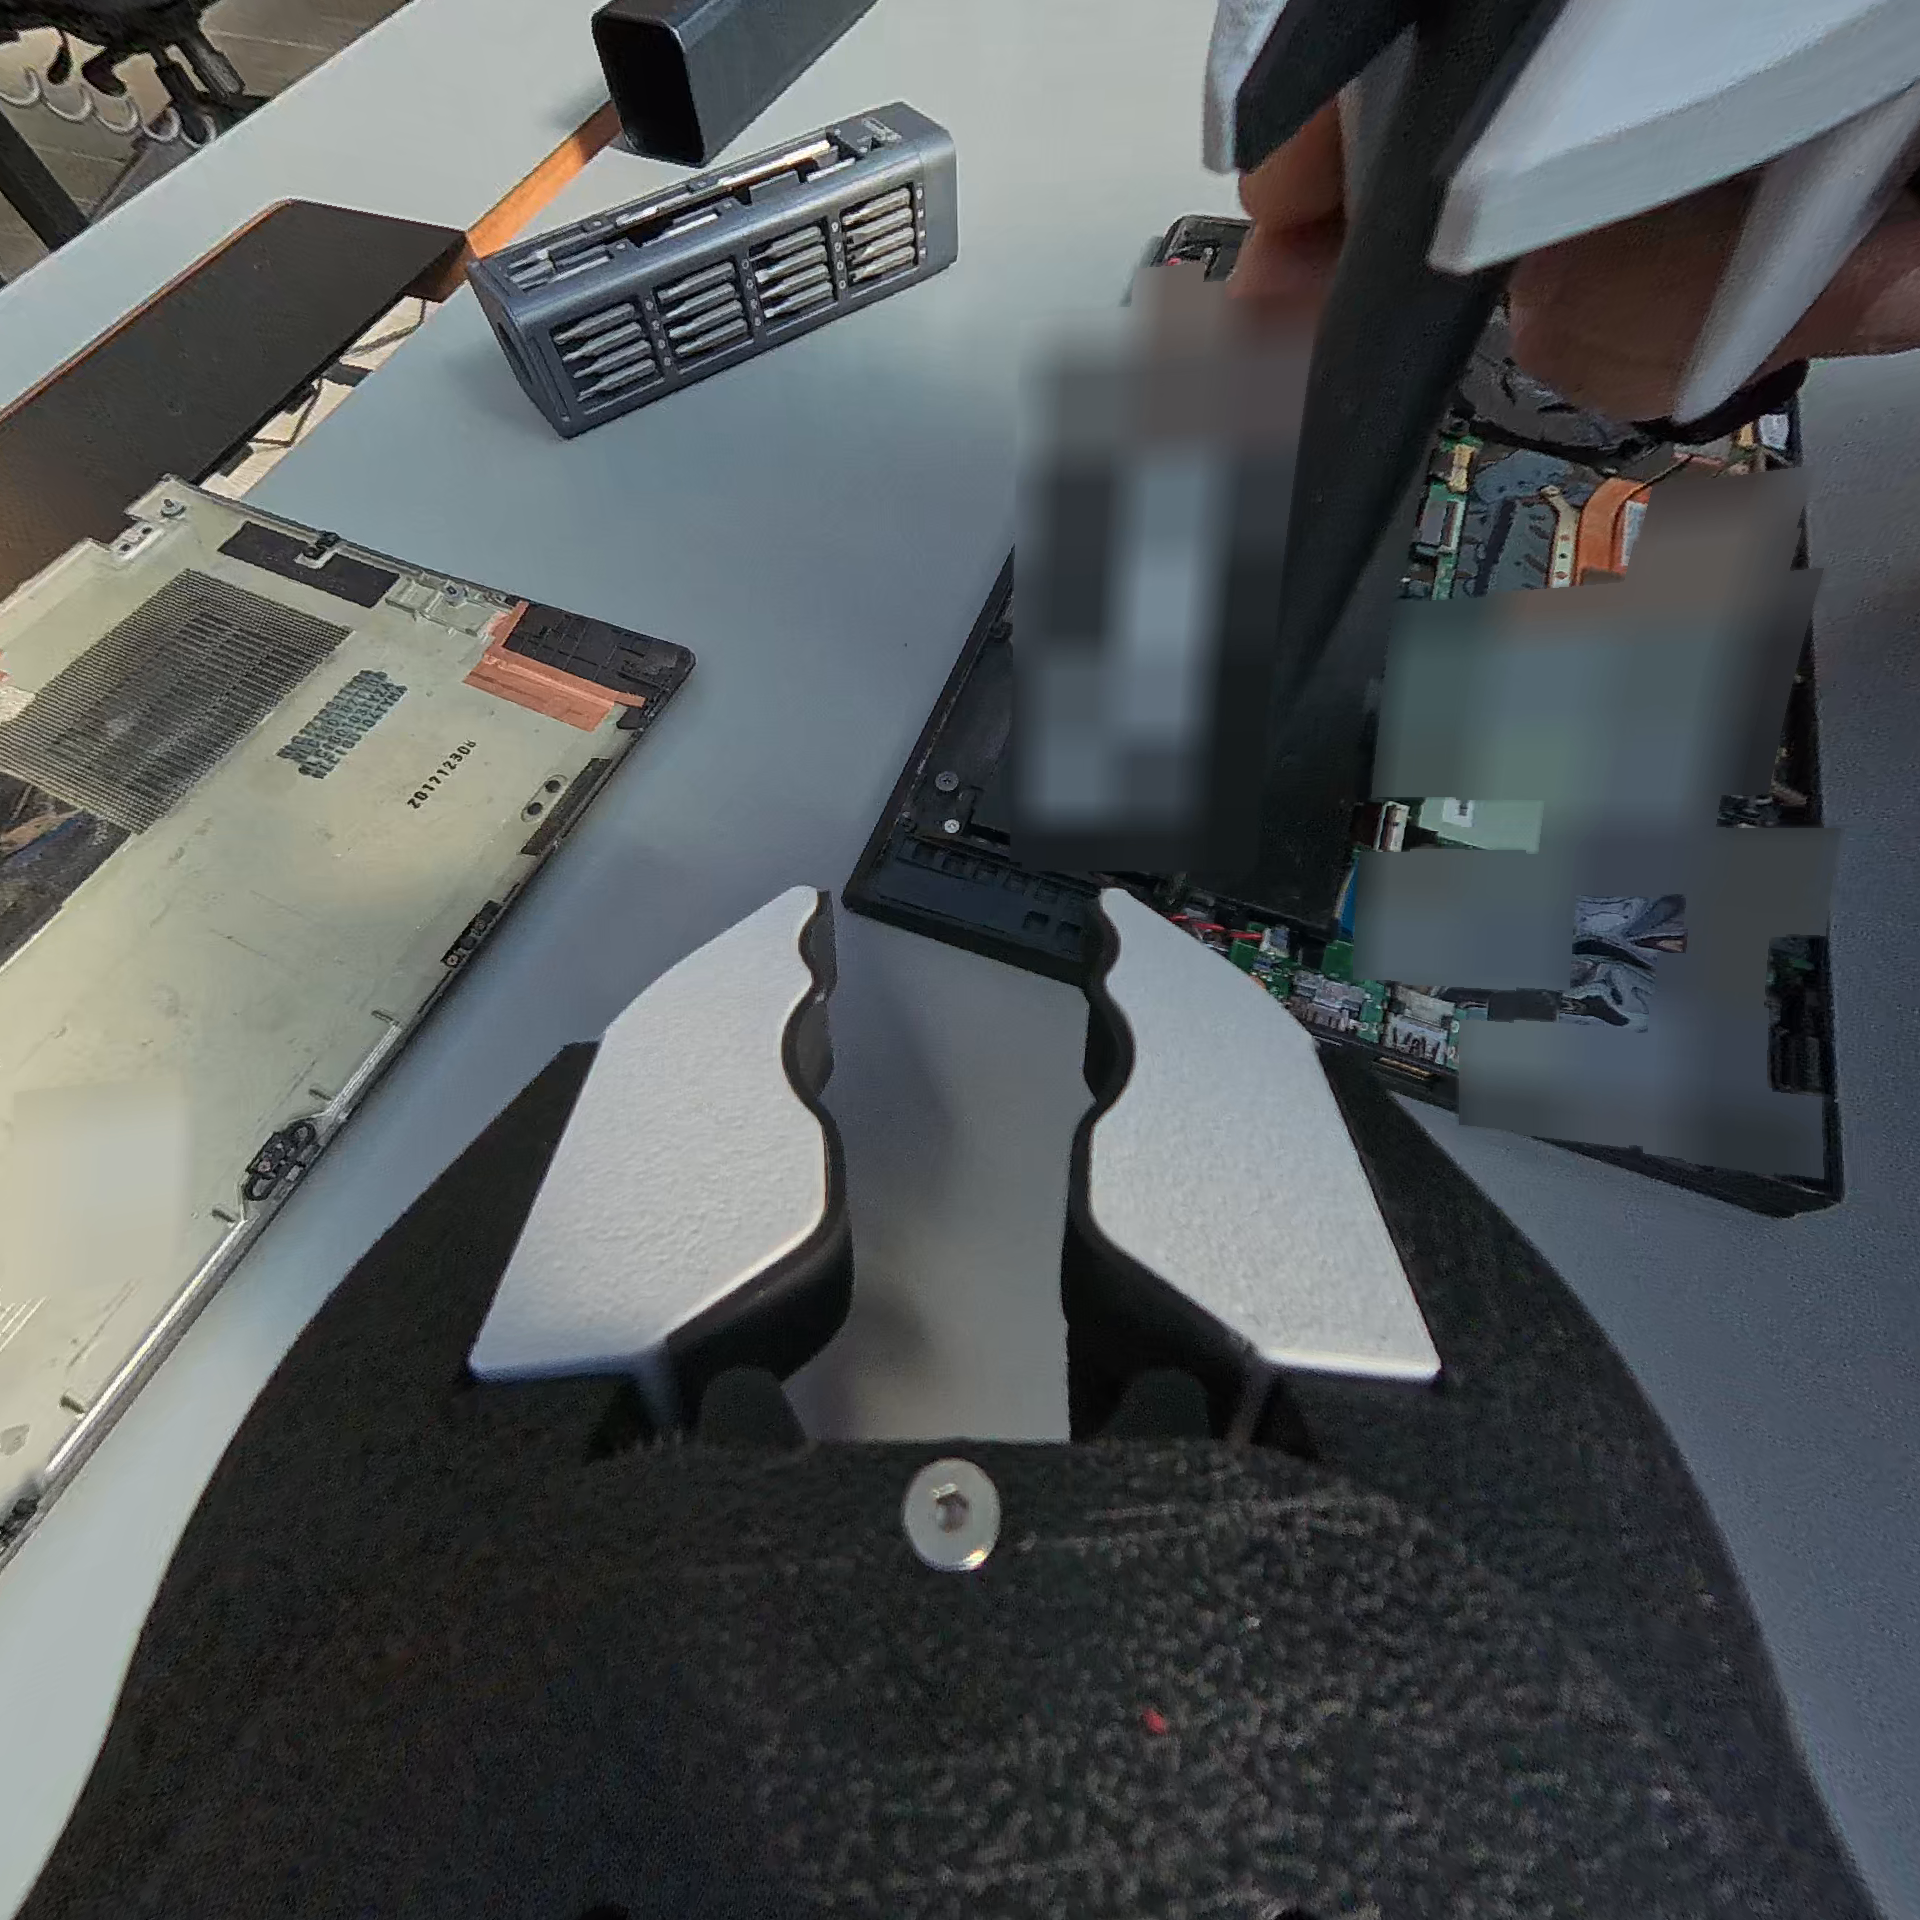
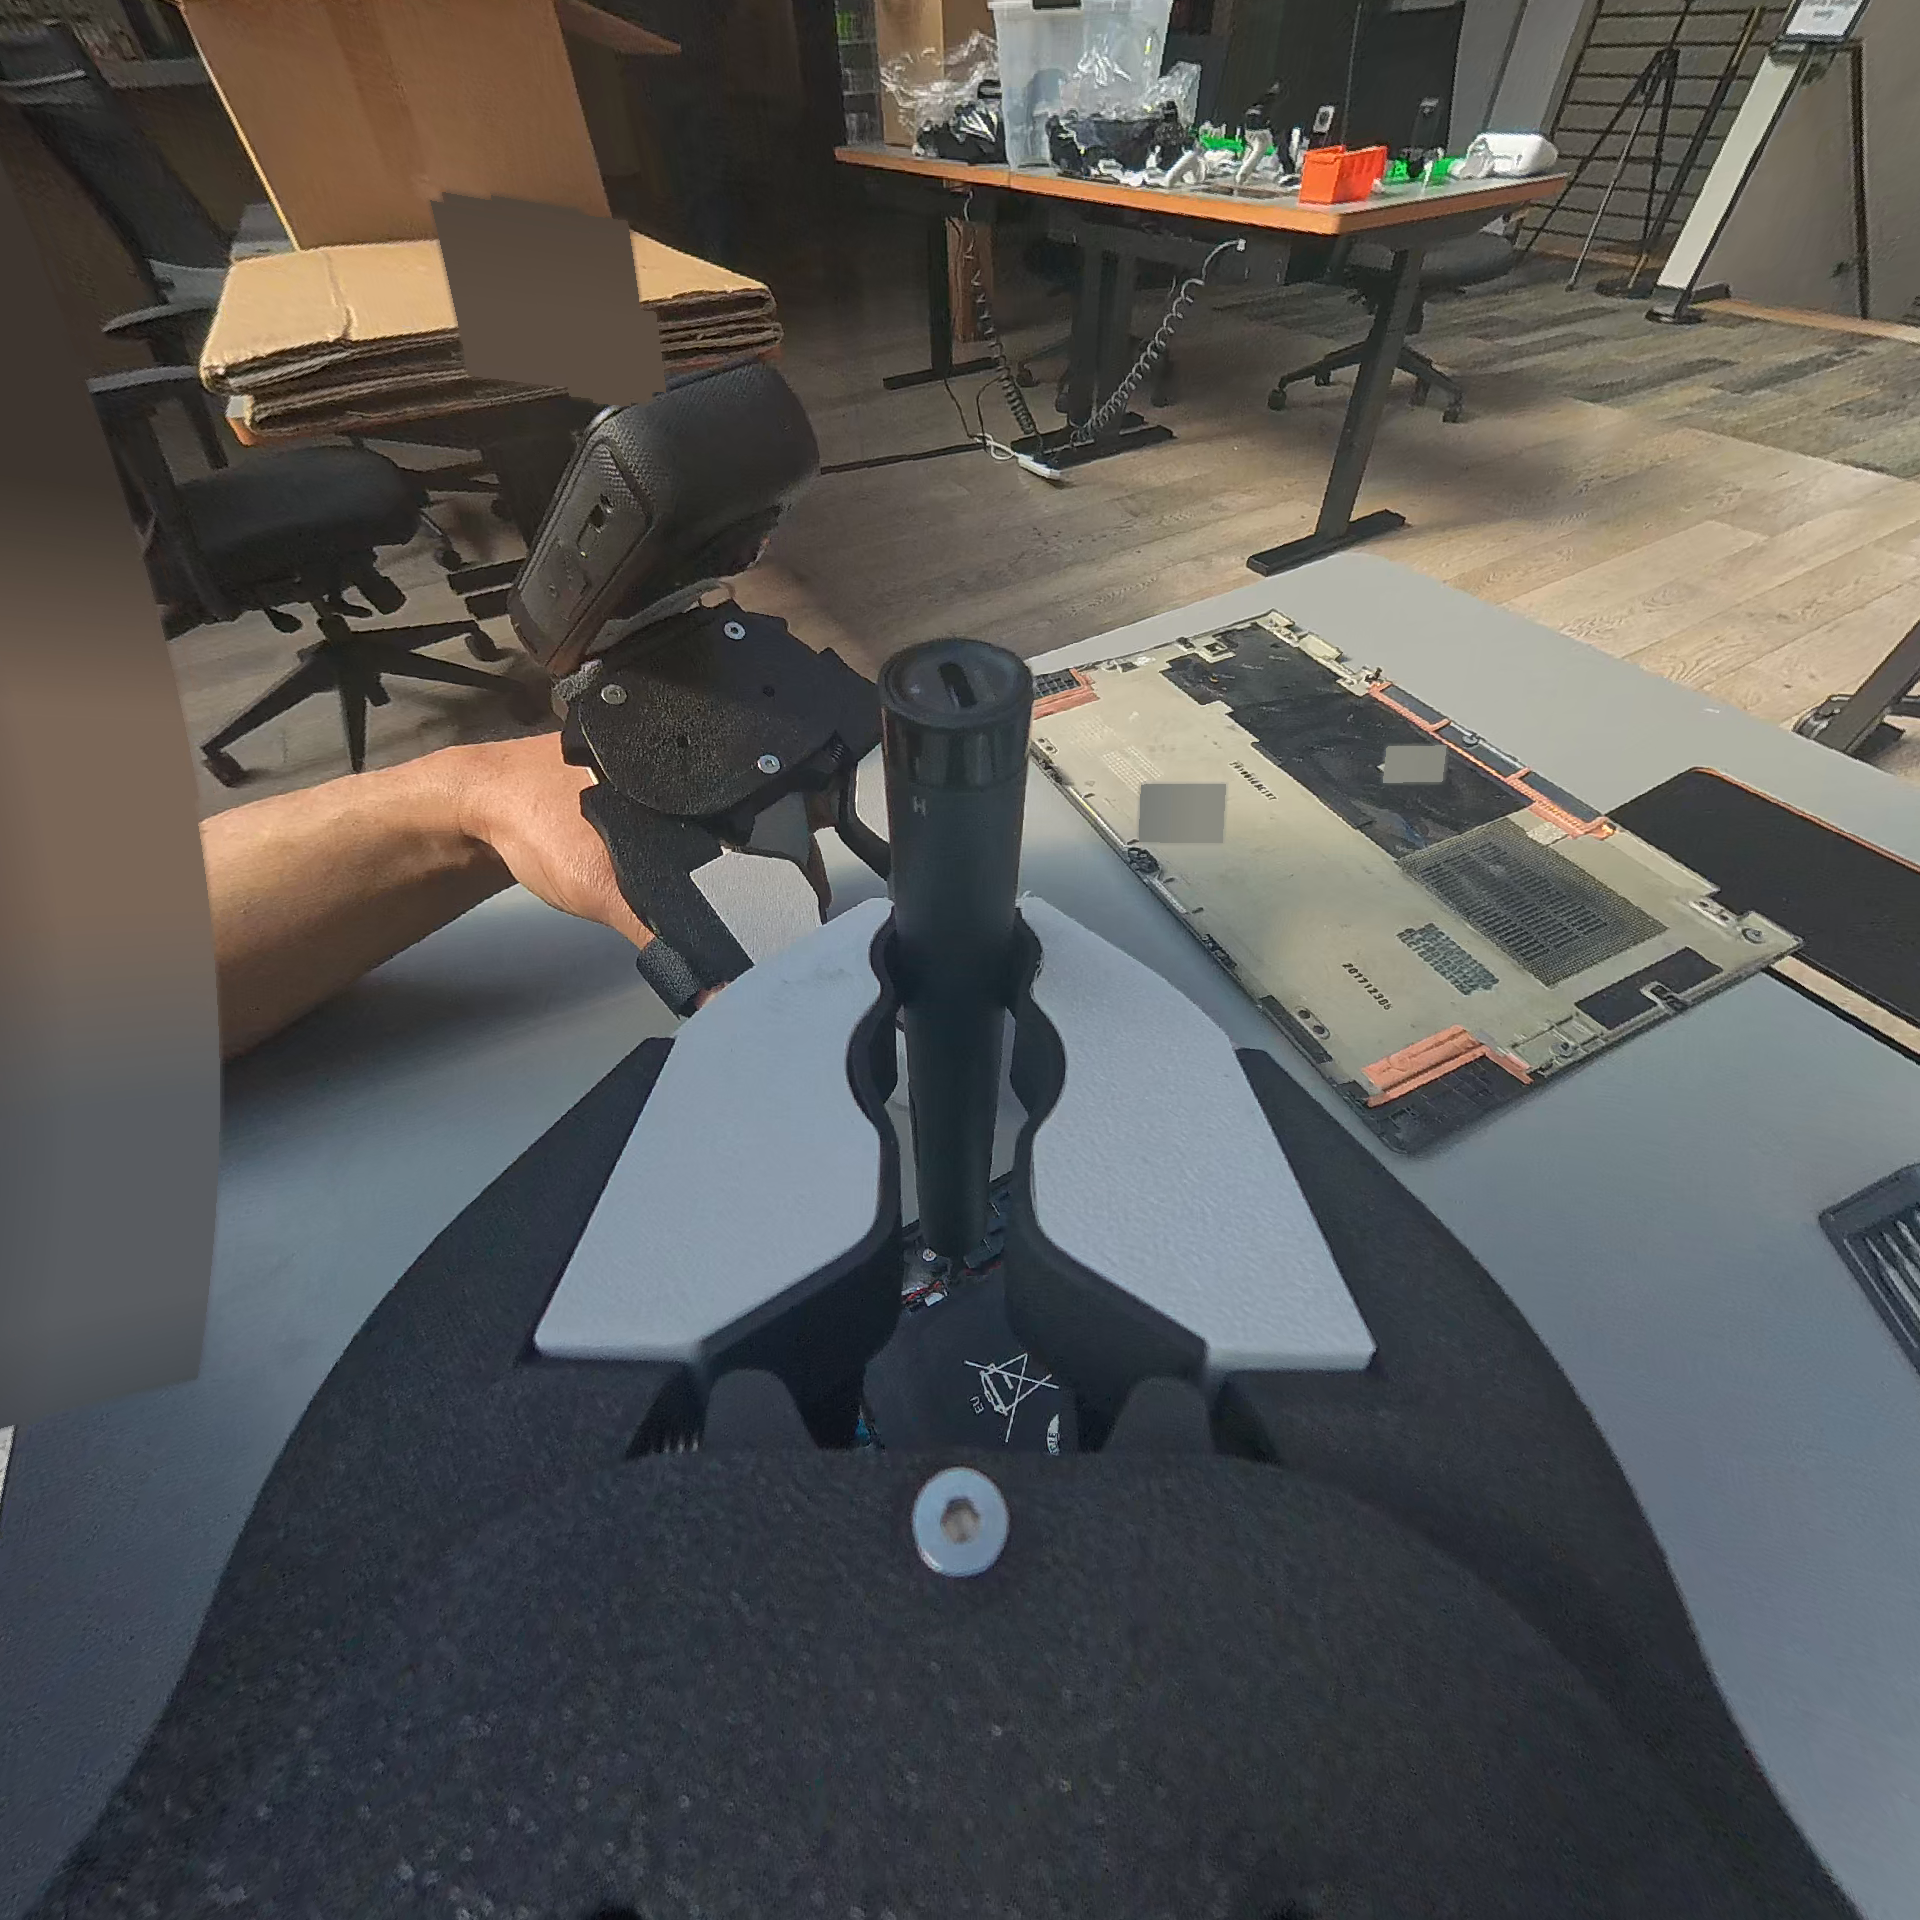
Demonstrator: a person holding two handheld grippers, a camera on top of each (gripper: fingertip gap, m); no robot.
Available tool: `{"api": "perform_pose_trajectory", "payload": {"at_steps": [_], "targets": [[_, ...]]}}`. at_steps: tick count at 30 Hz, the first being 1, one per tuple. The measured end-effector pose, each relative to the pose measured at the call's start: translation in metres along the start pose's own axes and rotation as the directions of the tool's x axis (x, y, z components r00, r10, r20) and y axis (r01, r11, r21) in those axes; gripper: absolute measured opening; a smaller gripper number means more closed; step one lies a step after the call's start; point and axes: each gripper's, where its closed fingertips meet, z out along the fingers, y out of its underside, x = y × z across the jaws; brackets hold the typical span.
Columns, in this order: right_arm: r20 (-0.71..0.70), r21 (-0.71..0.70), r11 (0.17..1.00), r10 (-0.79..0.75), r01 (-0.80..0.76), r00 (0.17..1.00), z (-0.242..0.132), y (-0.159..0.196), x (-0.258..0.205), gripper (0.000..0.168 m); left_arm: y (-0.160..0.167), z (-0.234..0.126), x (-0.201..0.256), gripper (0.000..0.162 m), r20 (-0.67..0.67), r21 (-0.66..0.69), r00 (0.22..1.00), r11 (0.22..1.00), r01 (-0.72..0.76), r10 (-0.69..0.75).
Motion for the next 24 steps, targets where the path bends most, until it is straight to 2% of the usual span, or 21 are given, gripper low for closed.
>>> {"api": "perform_pose_trajectory", "payload": {"at_steps": [8, 15, 21, 24], "targets": [[-0.017, -0.011, 1.000, -0.003, 0.003, 1.000, 0.003, 0.001, 0.003, 0.017, 0.001, 0.002, 0.006, 0.040, -0.029, -0.005, 1.000, 1.000, -0.006, 0.006], [-0.056, -0.091, 0.989, -0.118, 0.113, 0.991, 0.009, 0.001, 0.001, 0.017, -0.005, 0.001, 0.016, 0.032, -0.085, 0.029, 0.996, 1.000, -0.009, 0.012], [-0.096, -0.125, 0.990, -0.085, 0.073, 0.992, 0.007, 0.003, 0.007, 0.017, -0.018, -0.004, 0.025, 0.035, -0.150, 0.101, 0.989, 0.994, 0.031, -0.015], [-0.108, -0.111, 0.993, -0.036, 0.024, 0.993, 0.006, 0.003, 0.015, 0.017, -0.020, -0.003, 0.027, 0.030, -0.161, 0.110, 0.987, 0.993, 0.043, -0.025]]}}
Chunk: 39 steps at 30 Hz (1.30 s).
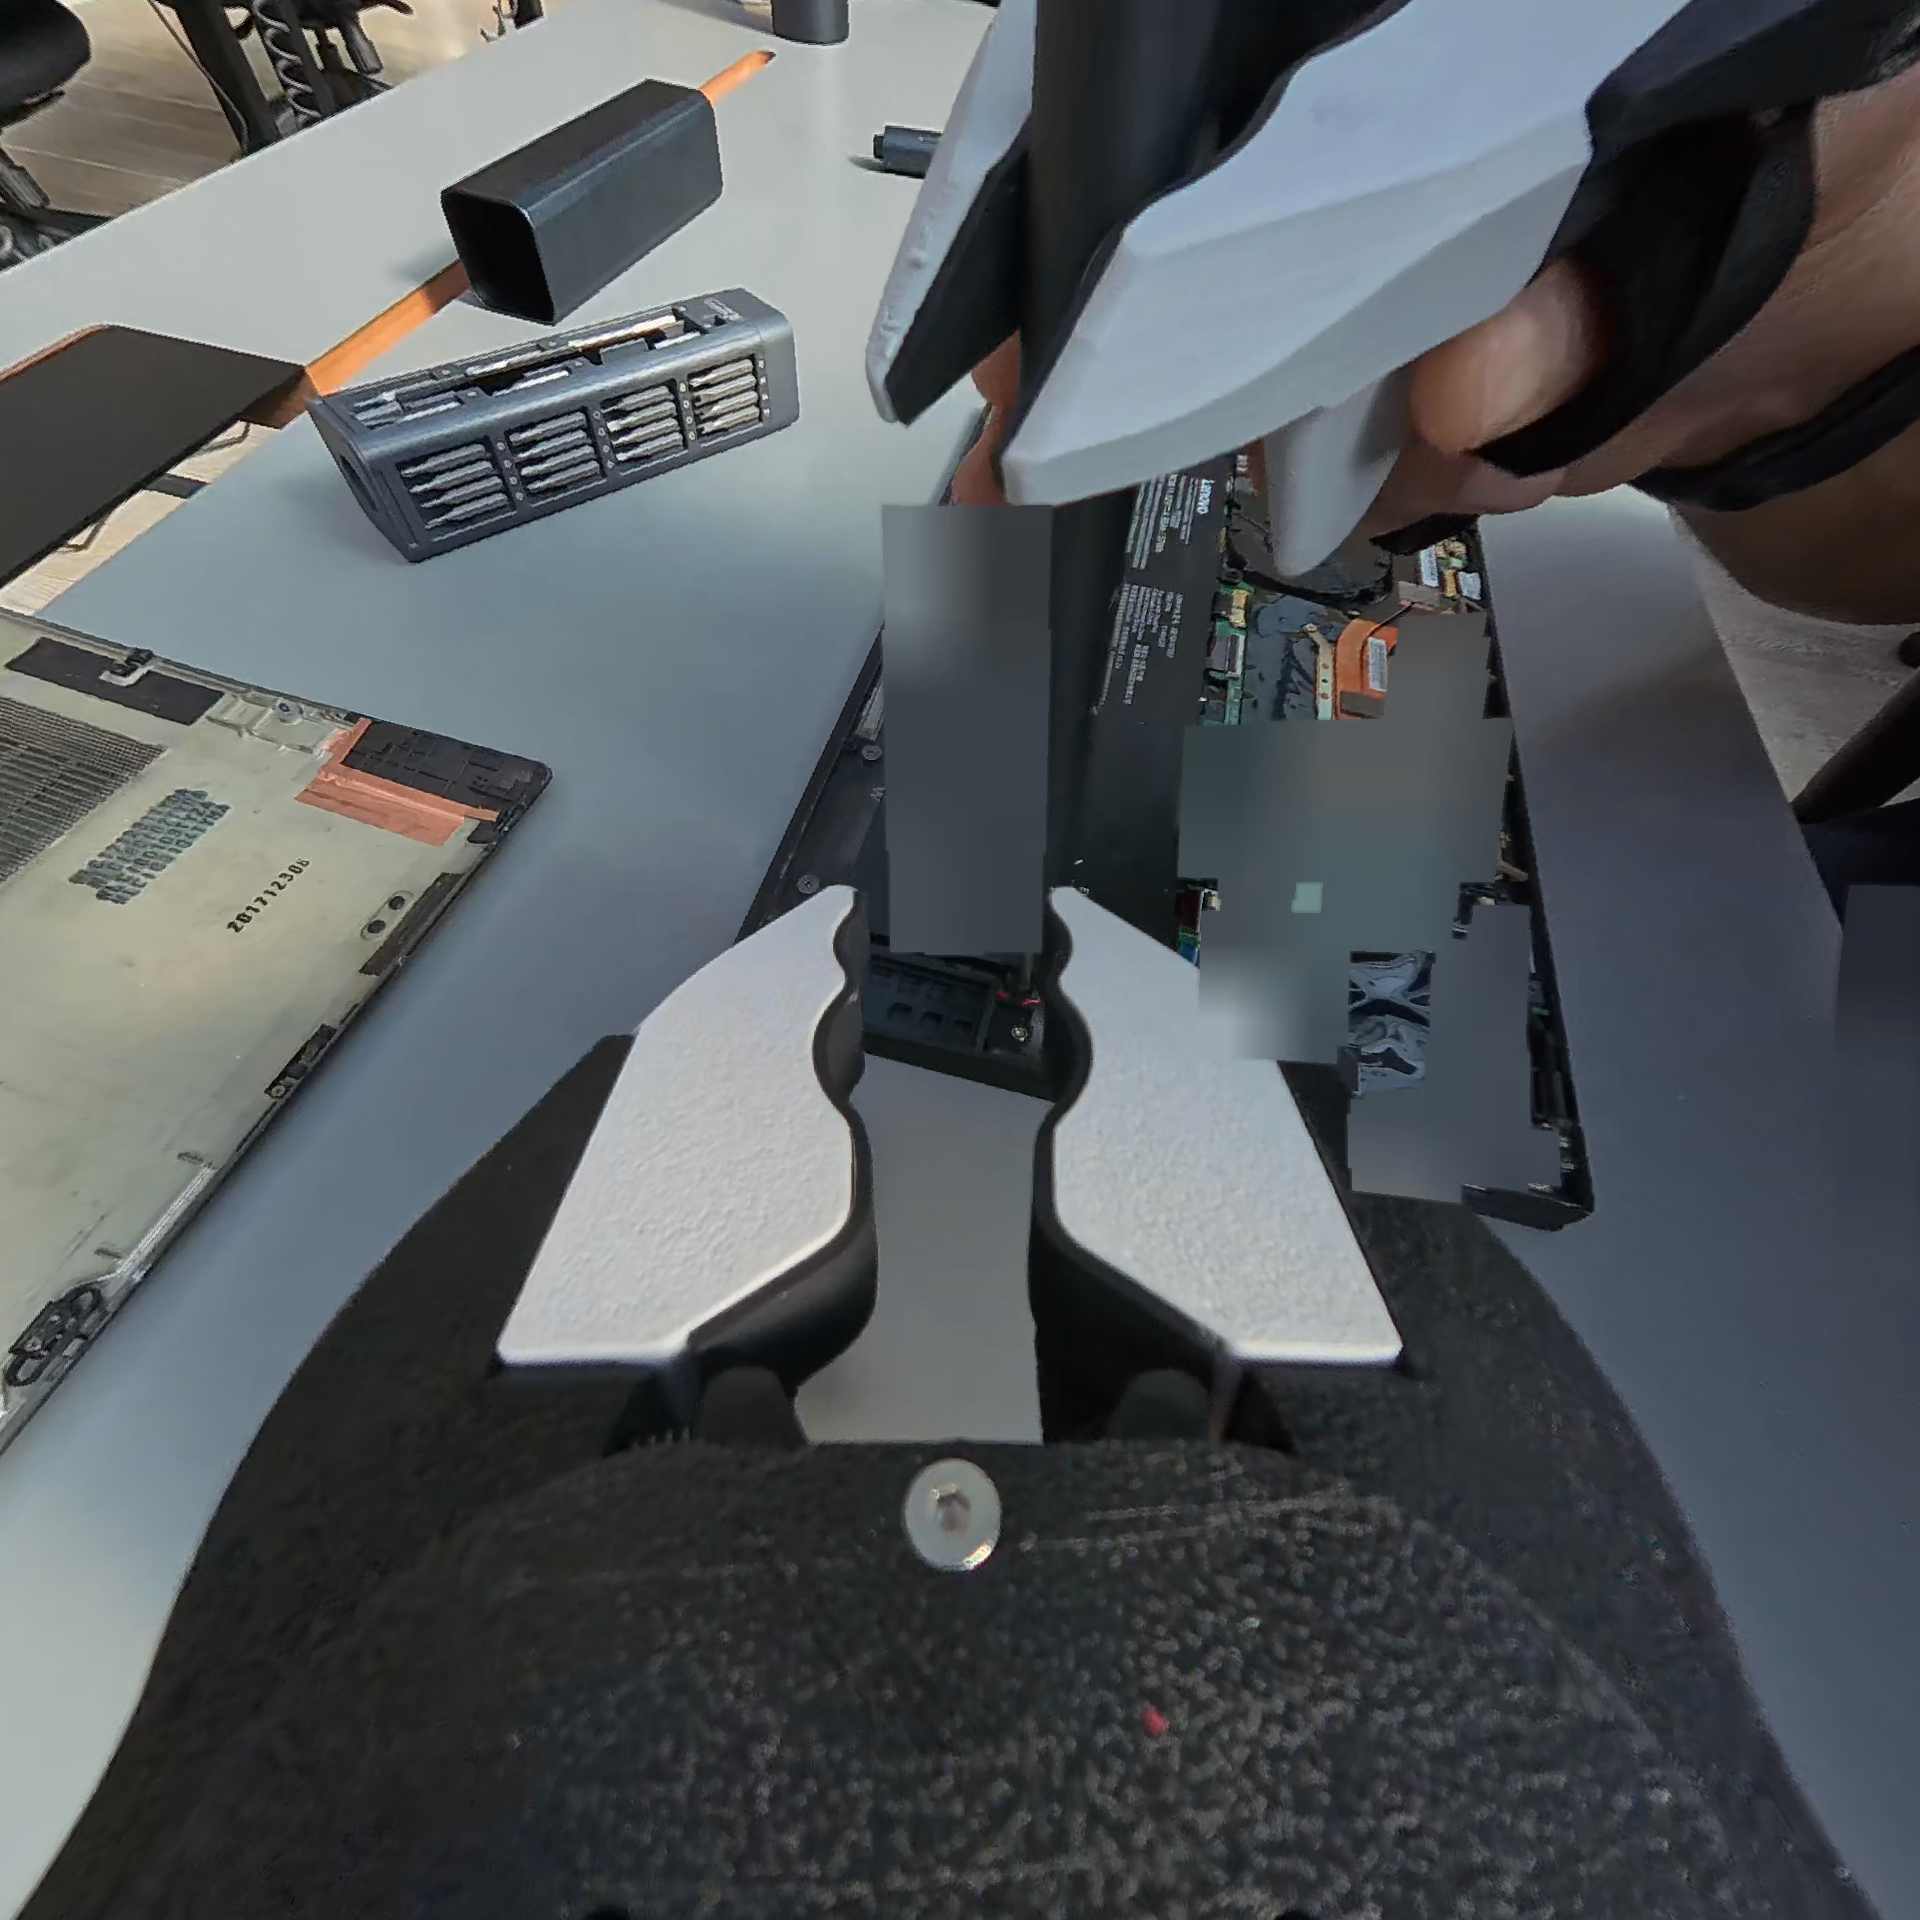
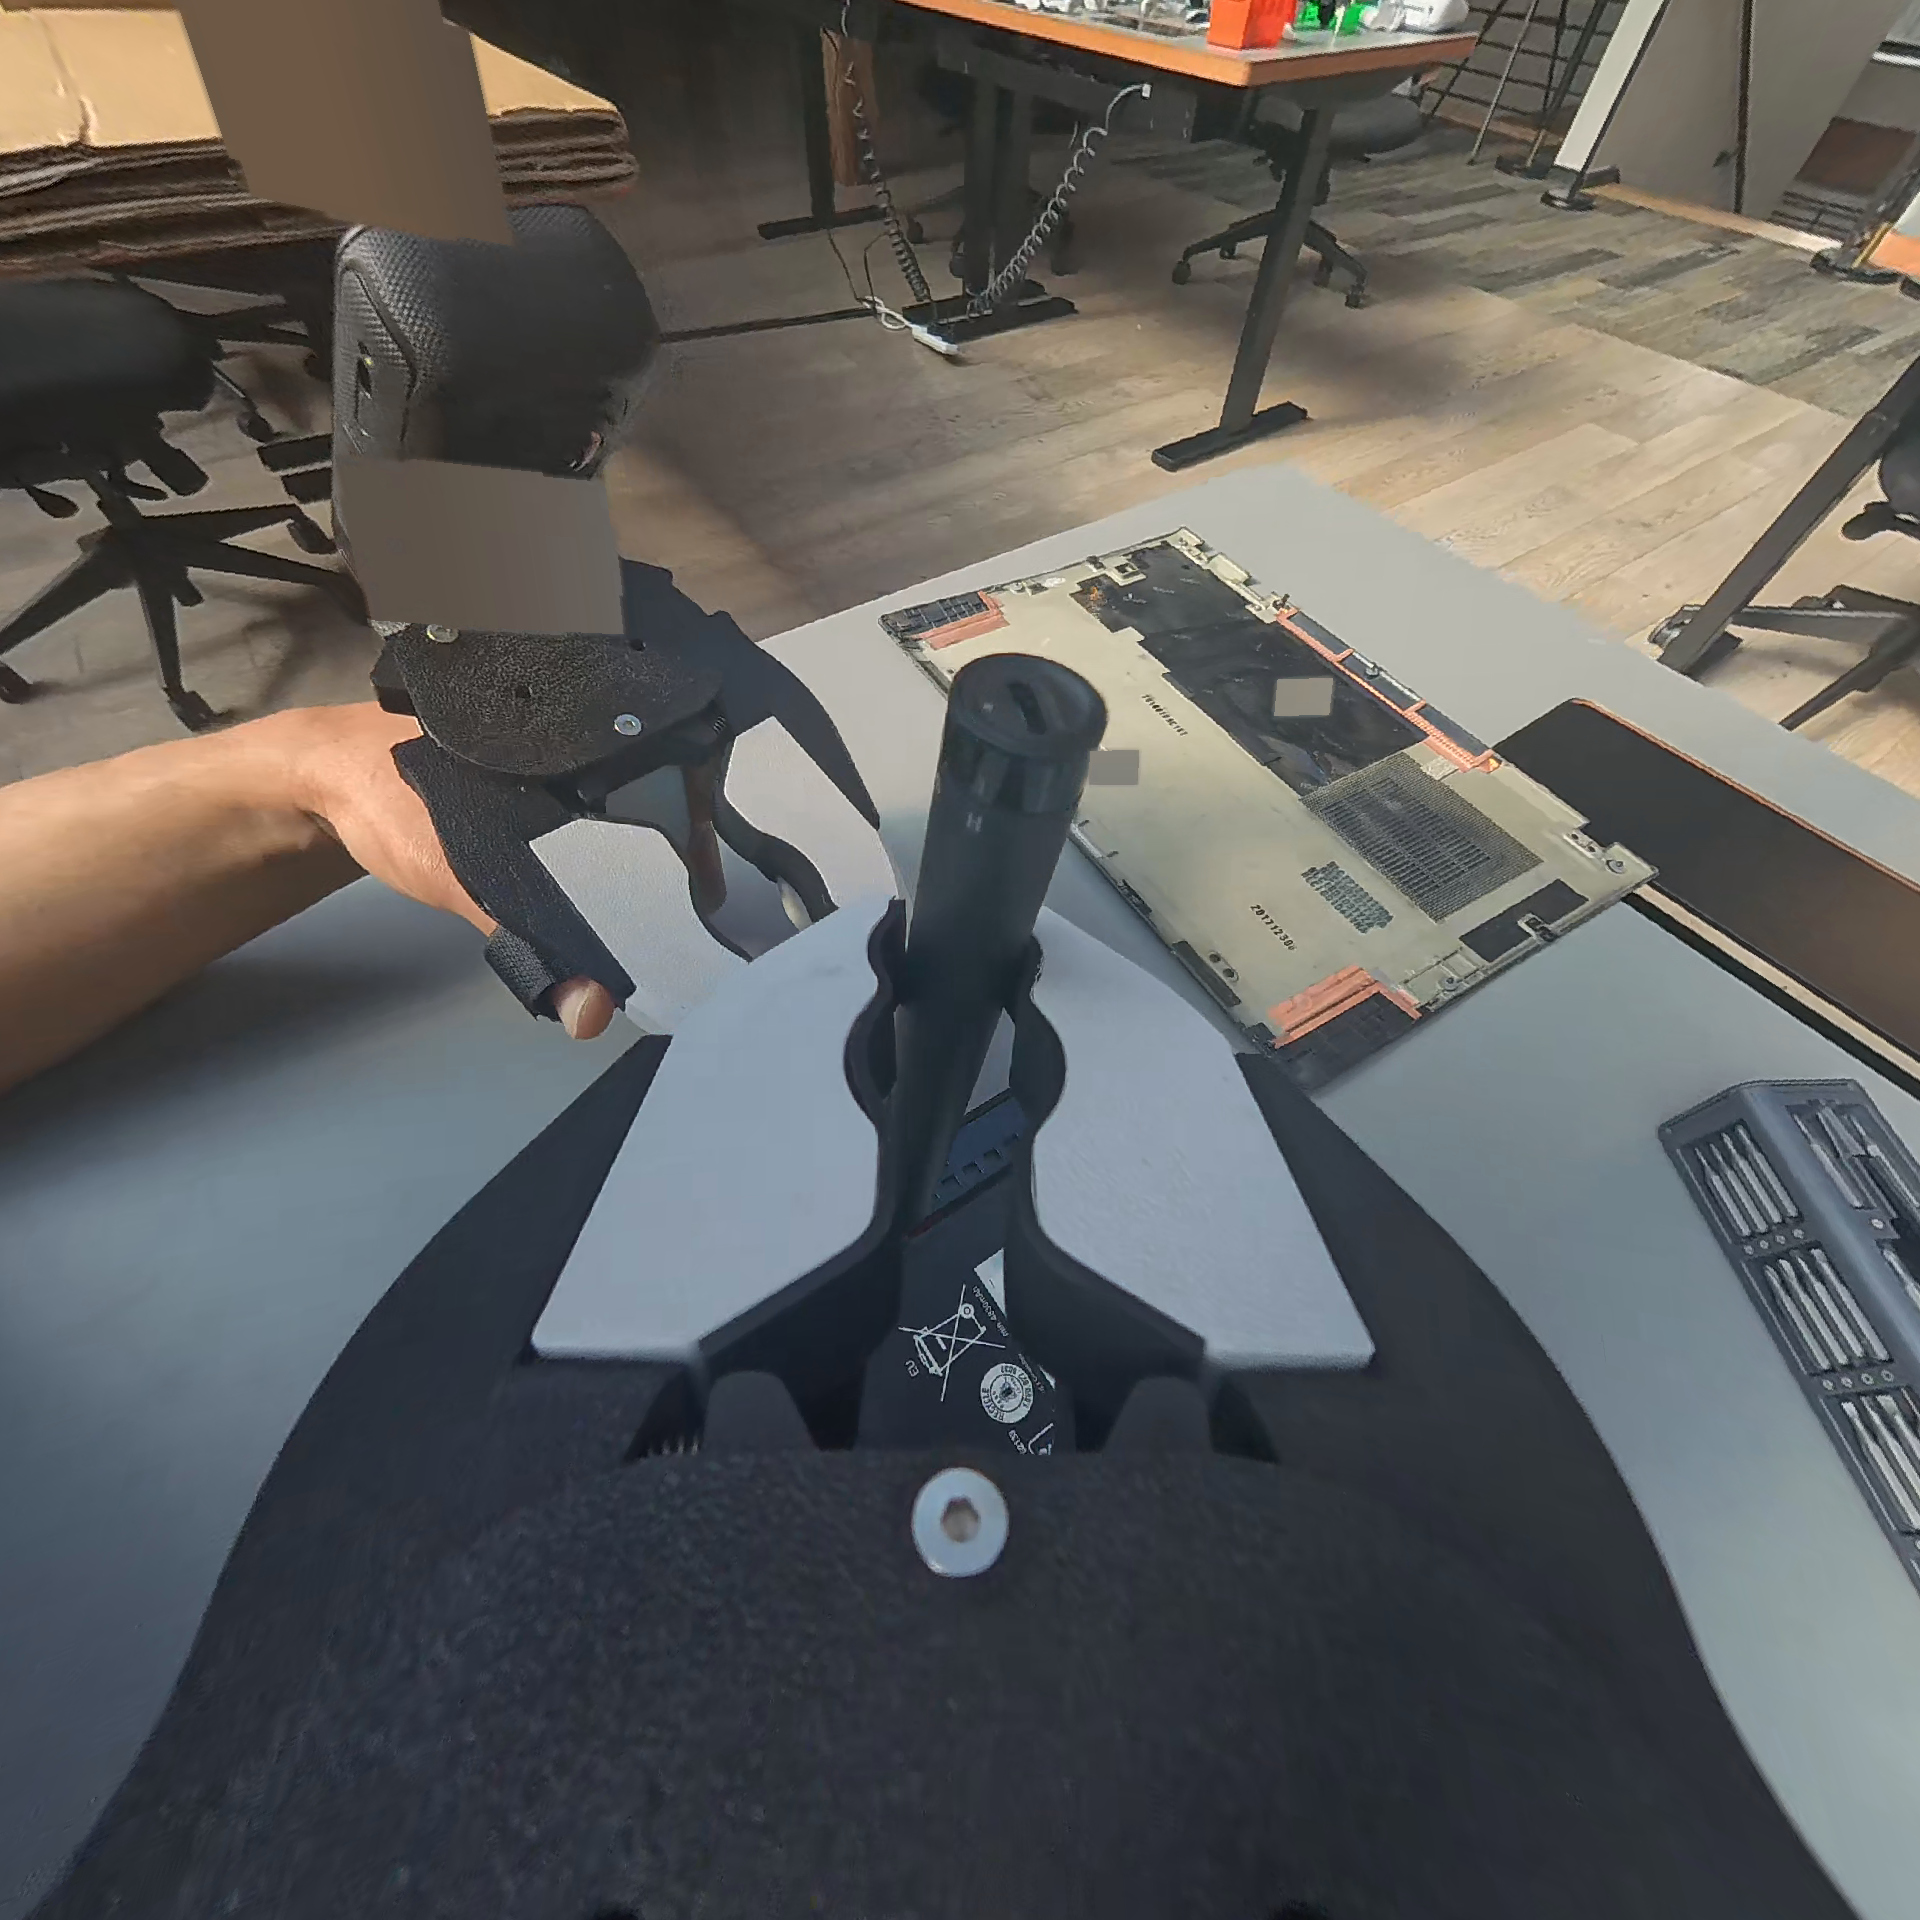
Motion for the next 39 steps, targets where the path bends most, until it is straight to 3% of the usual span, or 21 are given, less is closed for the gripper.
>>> {"api": "perform_pose_trajectory", "payload": {"at_steps": [3, 11, 16, 19, 39], "targets": [[0.016, 0.008, 0.999, 0.048, -0.048, 0.999, 0.001, 0.000, 0.004, 0.017, -0.007, 0.004, 0.002, 0.026, -0.009, 0.049, 1.000, 0.999, 0.015, -0.015], [0.115, -0.015, 1.000, -0.010, 0.012, 0.993, 0.003, -0.001, -0.006, 0.017, -0.027, 0.010, 0.022, 0.034, -0.112, 0.153, 0.992, 0.985, 0.075, -0.058], [0.173, -0.012, 1.000, 0.008, -0.007, 0.985, 0.003, -0.001, -0.007, 0.017, -0.030, 0.012, 0.016, 0.017, -0.129, 0.205, 0.986, 0.970, 0.128, -0.103], [0.184, -0.010, 1.000, 0.006, -0.004, 0.983, 0.002, -0.001, -0.009, 0.017, -0.031, 0.011, 0.017, 0.017, -0.175, 0.225, 0.975, 0.959, 0.172, -0.134], [0.304, 0.024, 1.000, -0.011, 0.004, 0.952, -0.001, -0.002, -0.018, 0.017, -0.031, 0.010, 0.019, 0.016, -0.126, 0.213, 0.992, 0.976, 0.050, -0.023]]}}
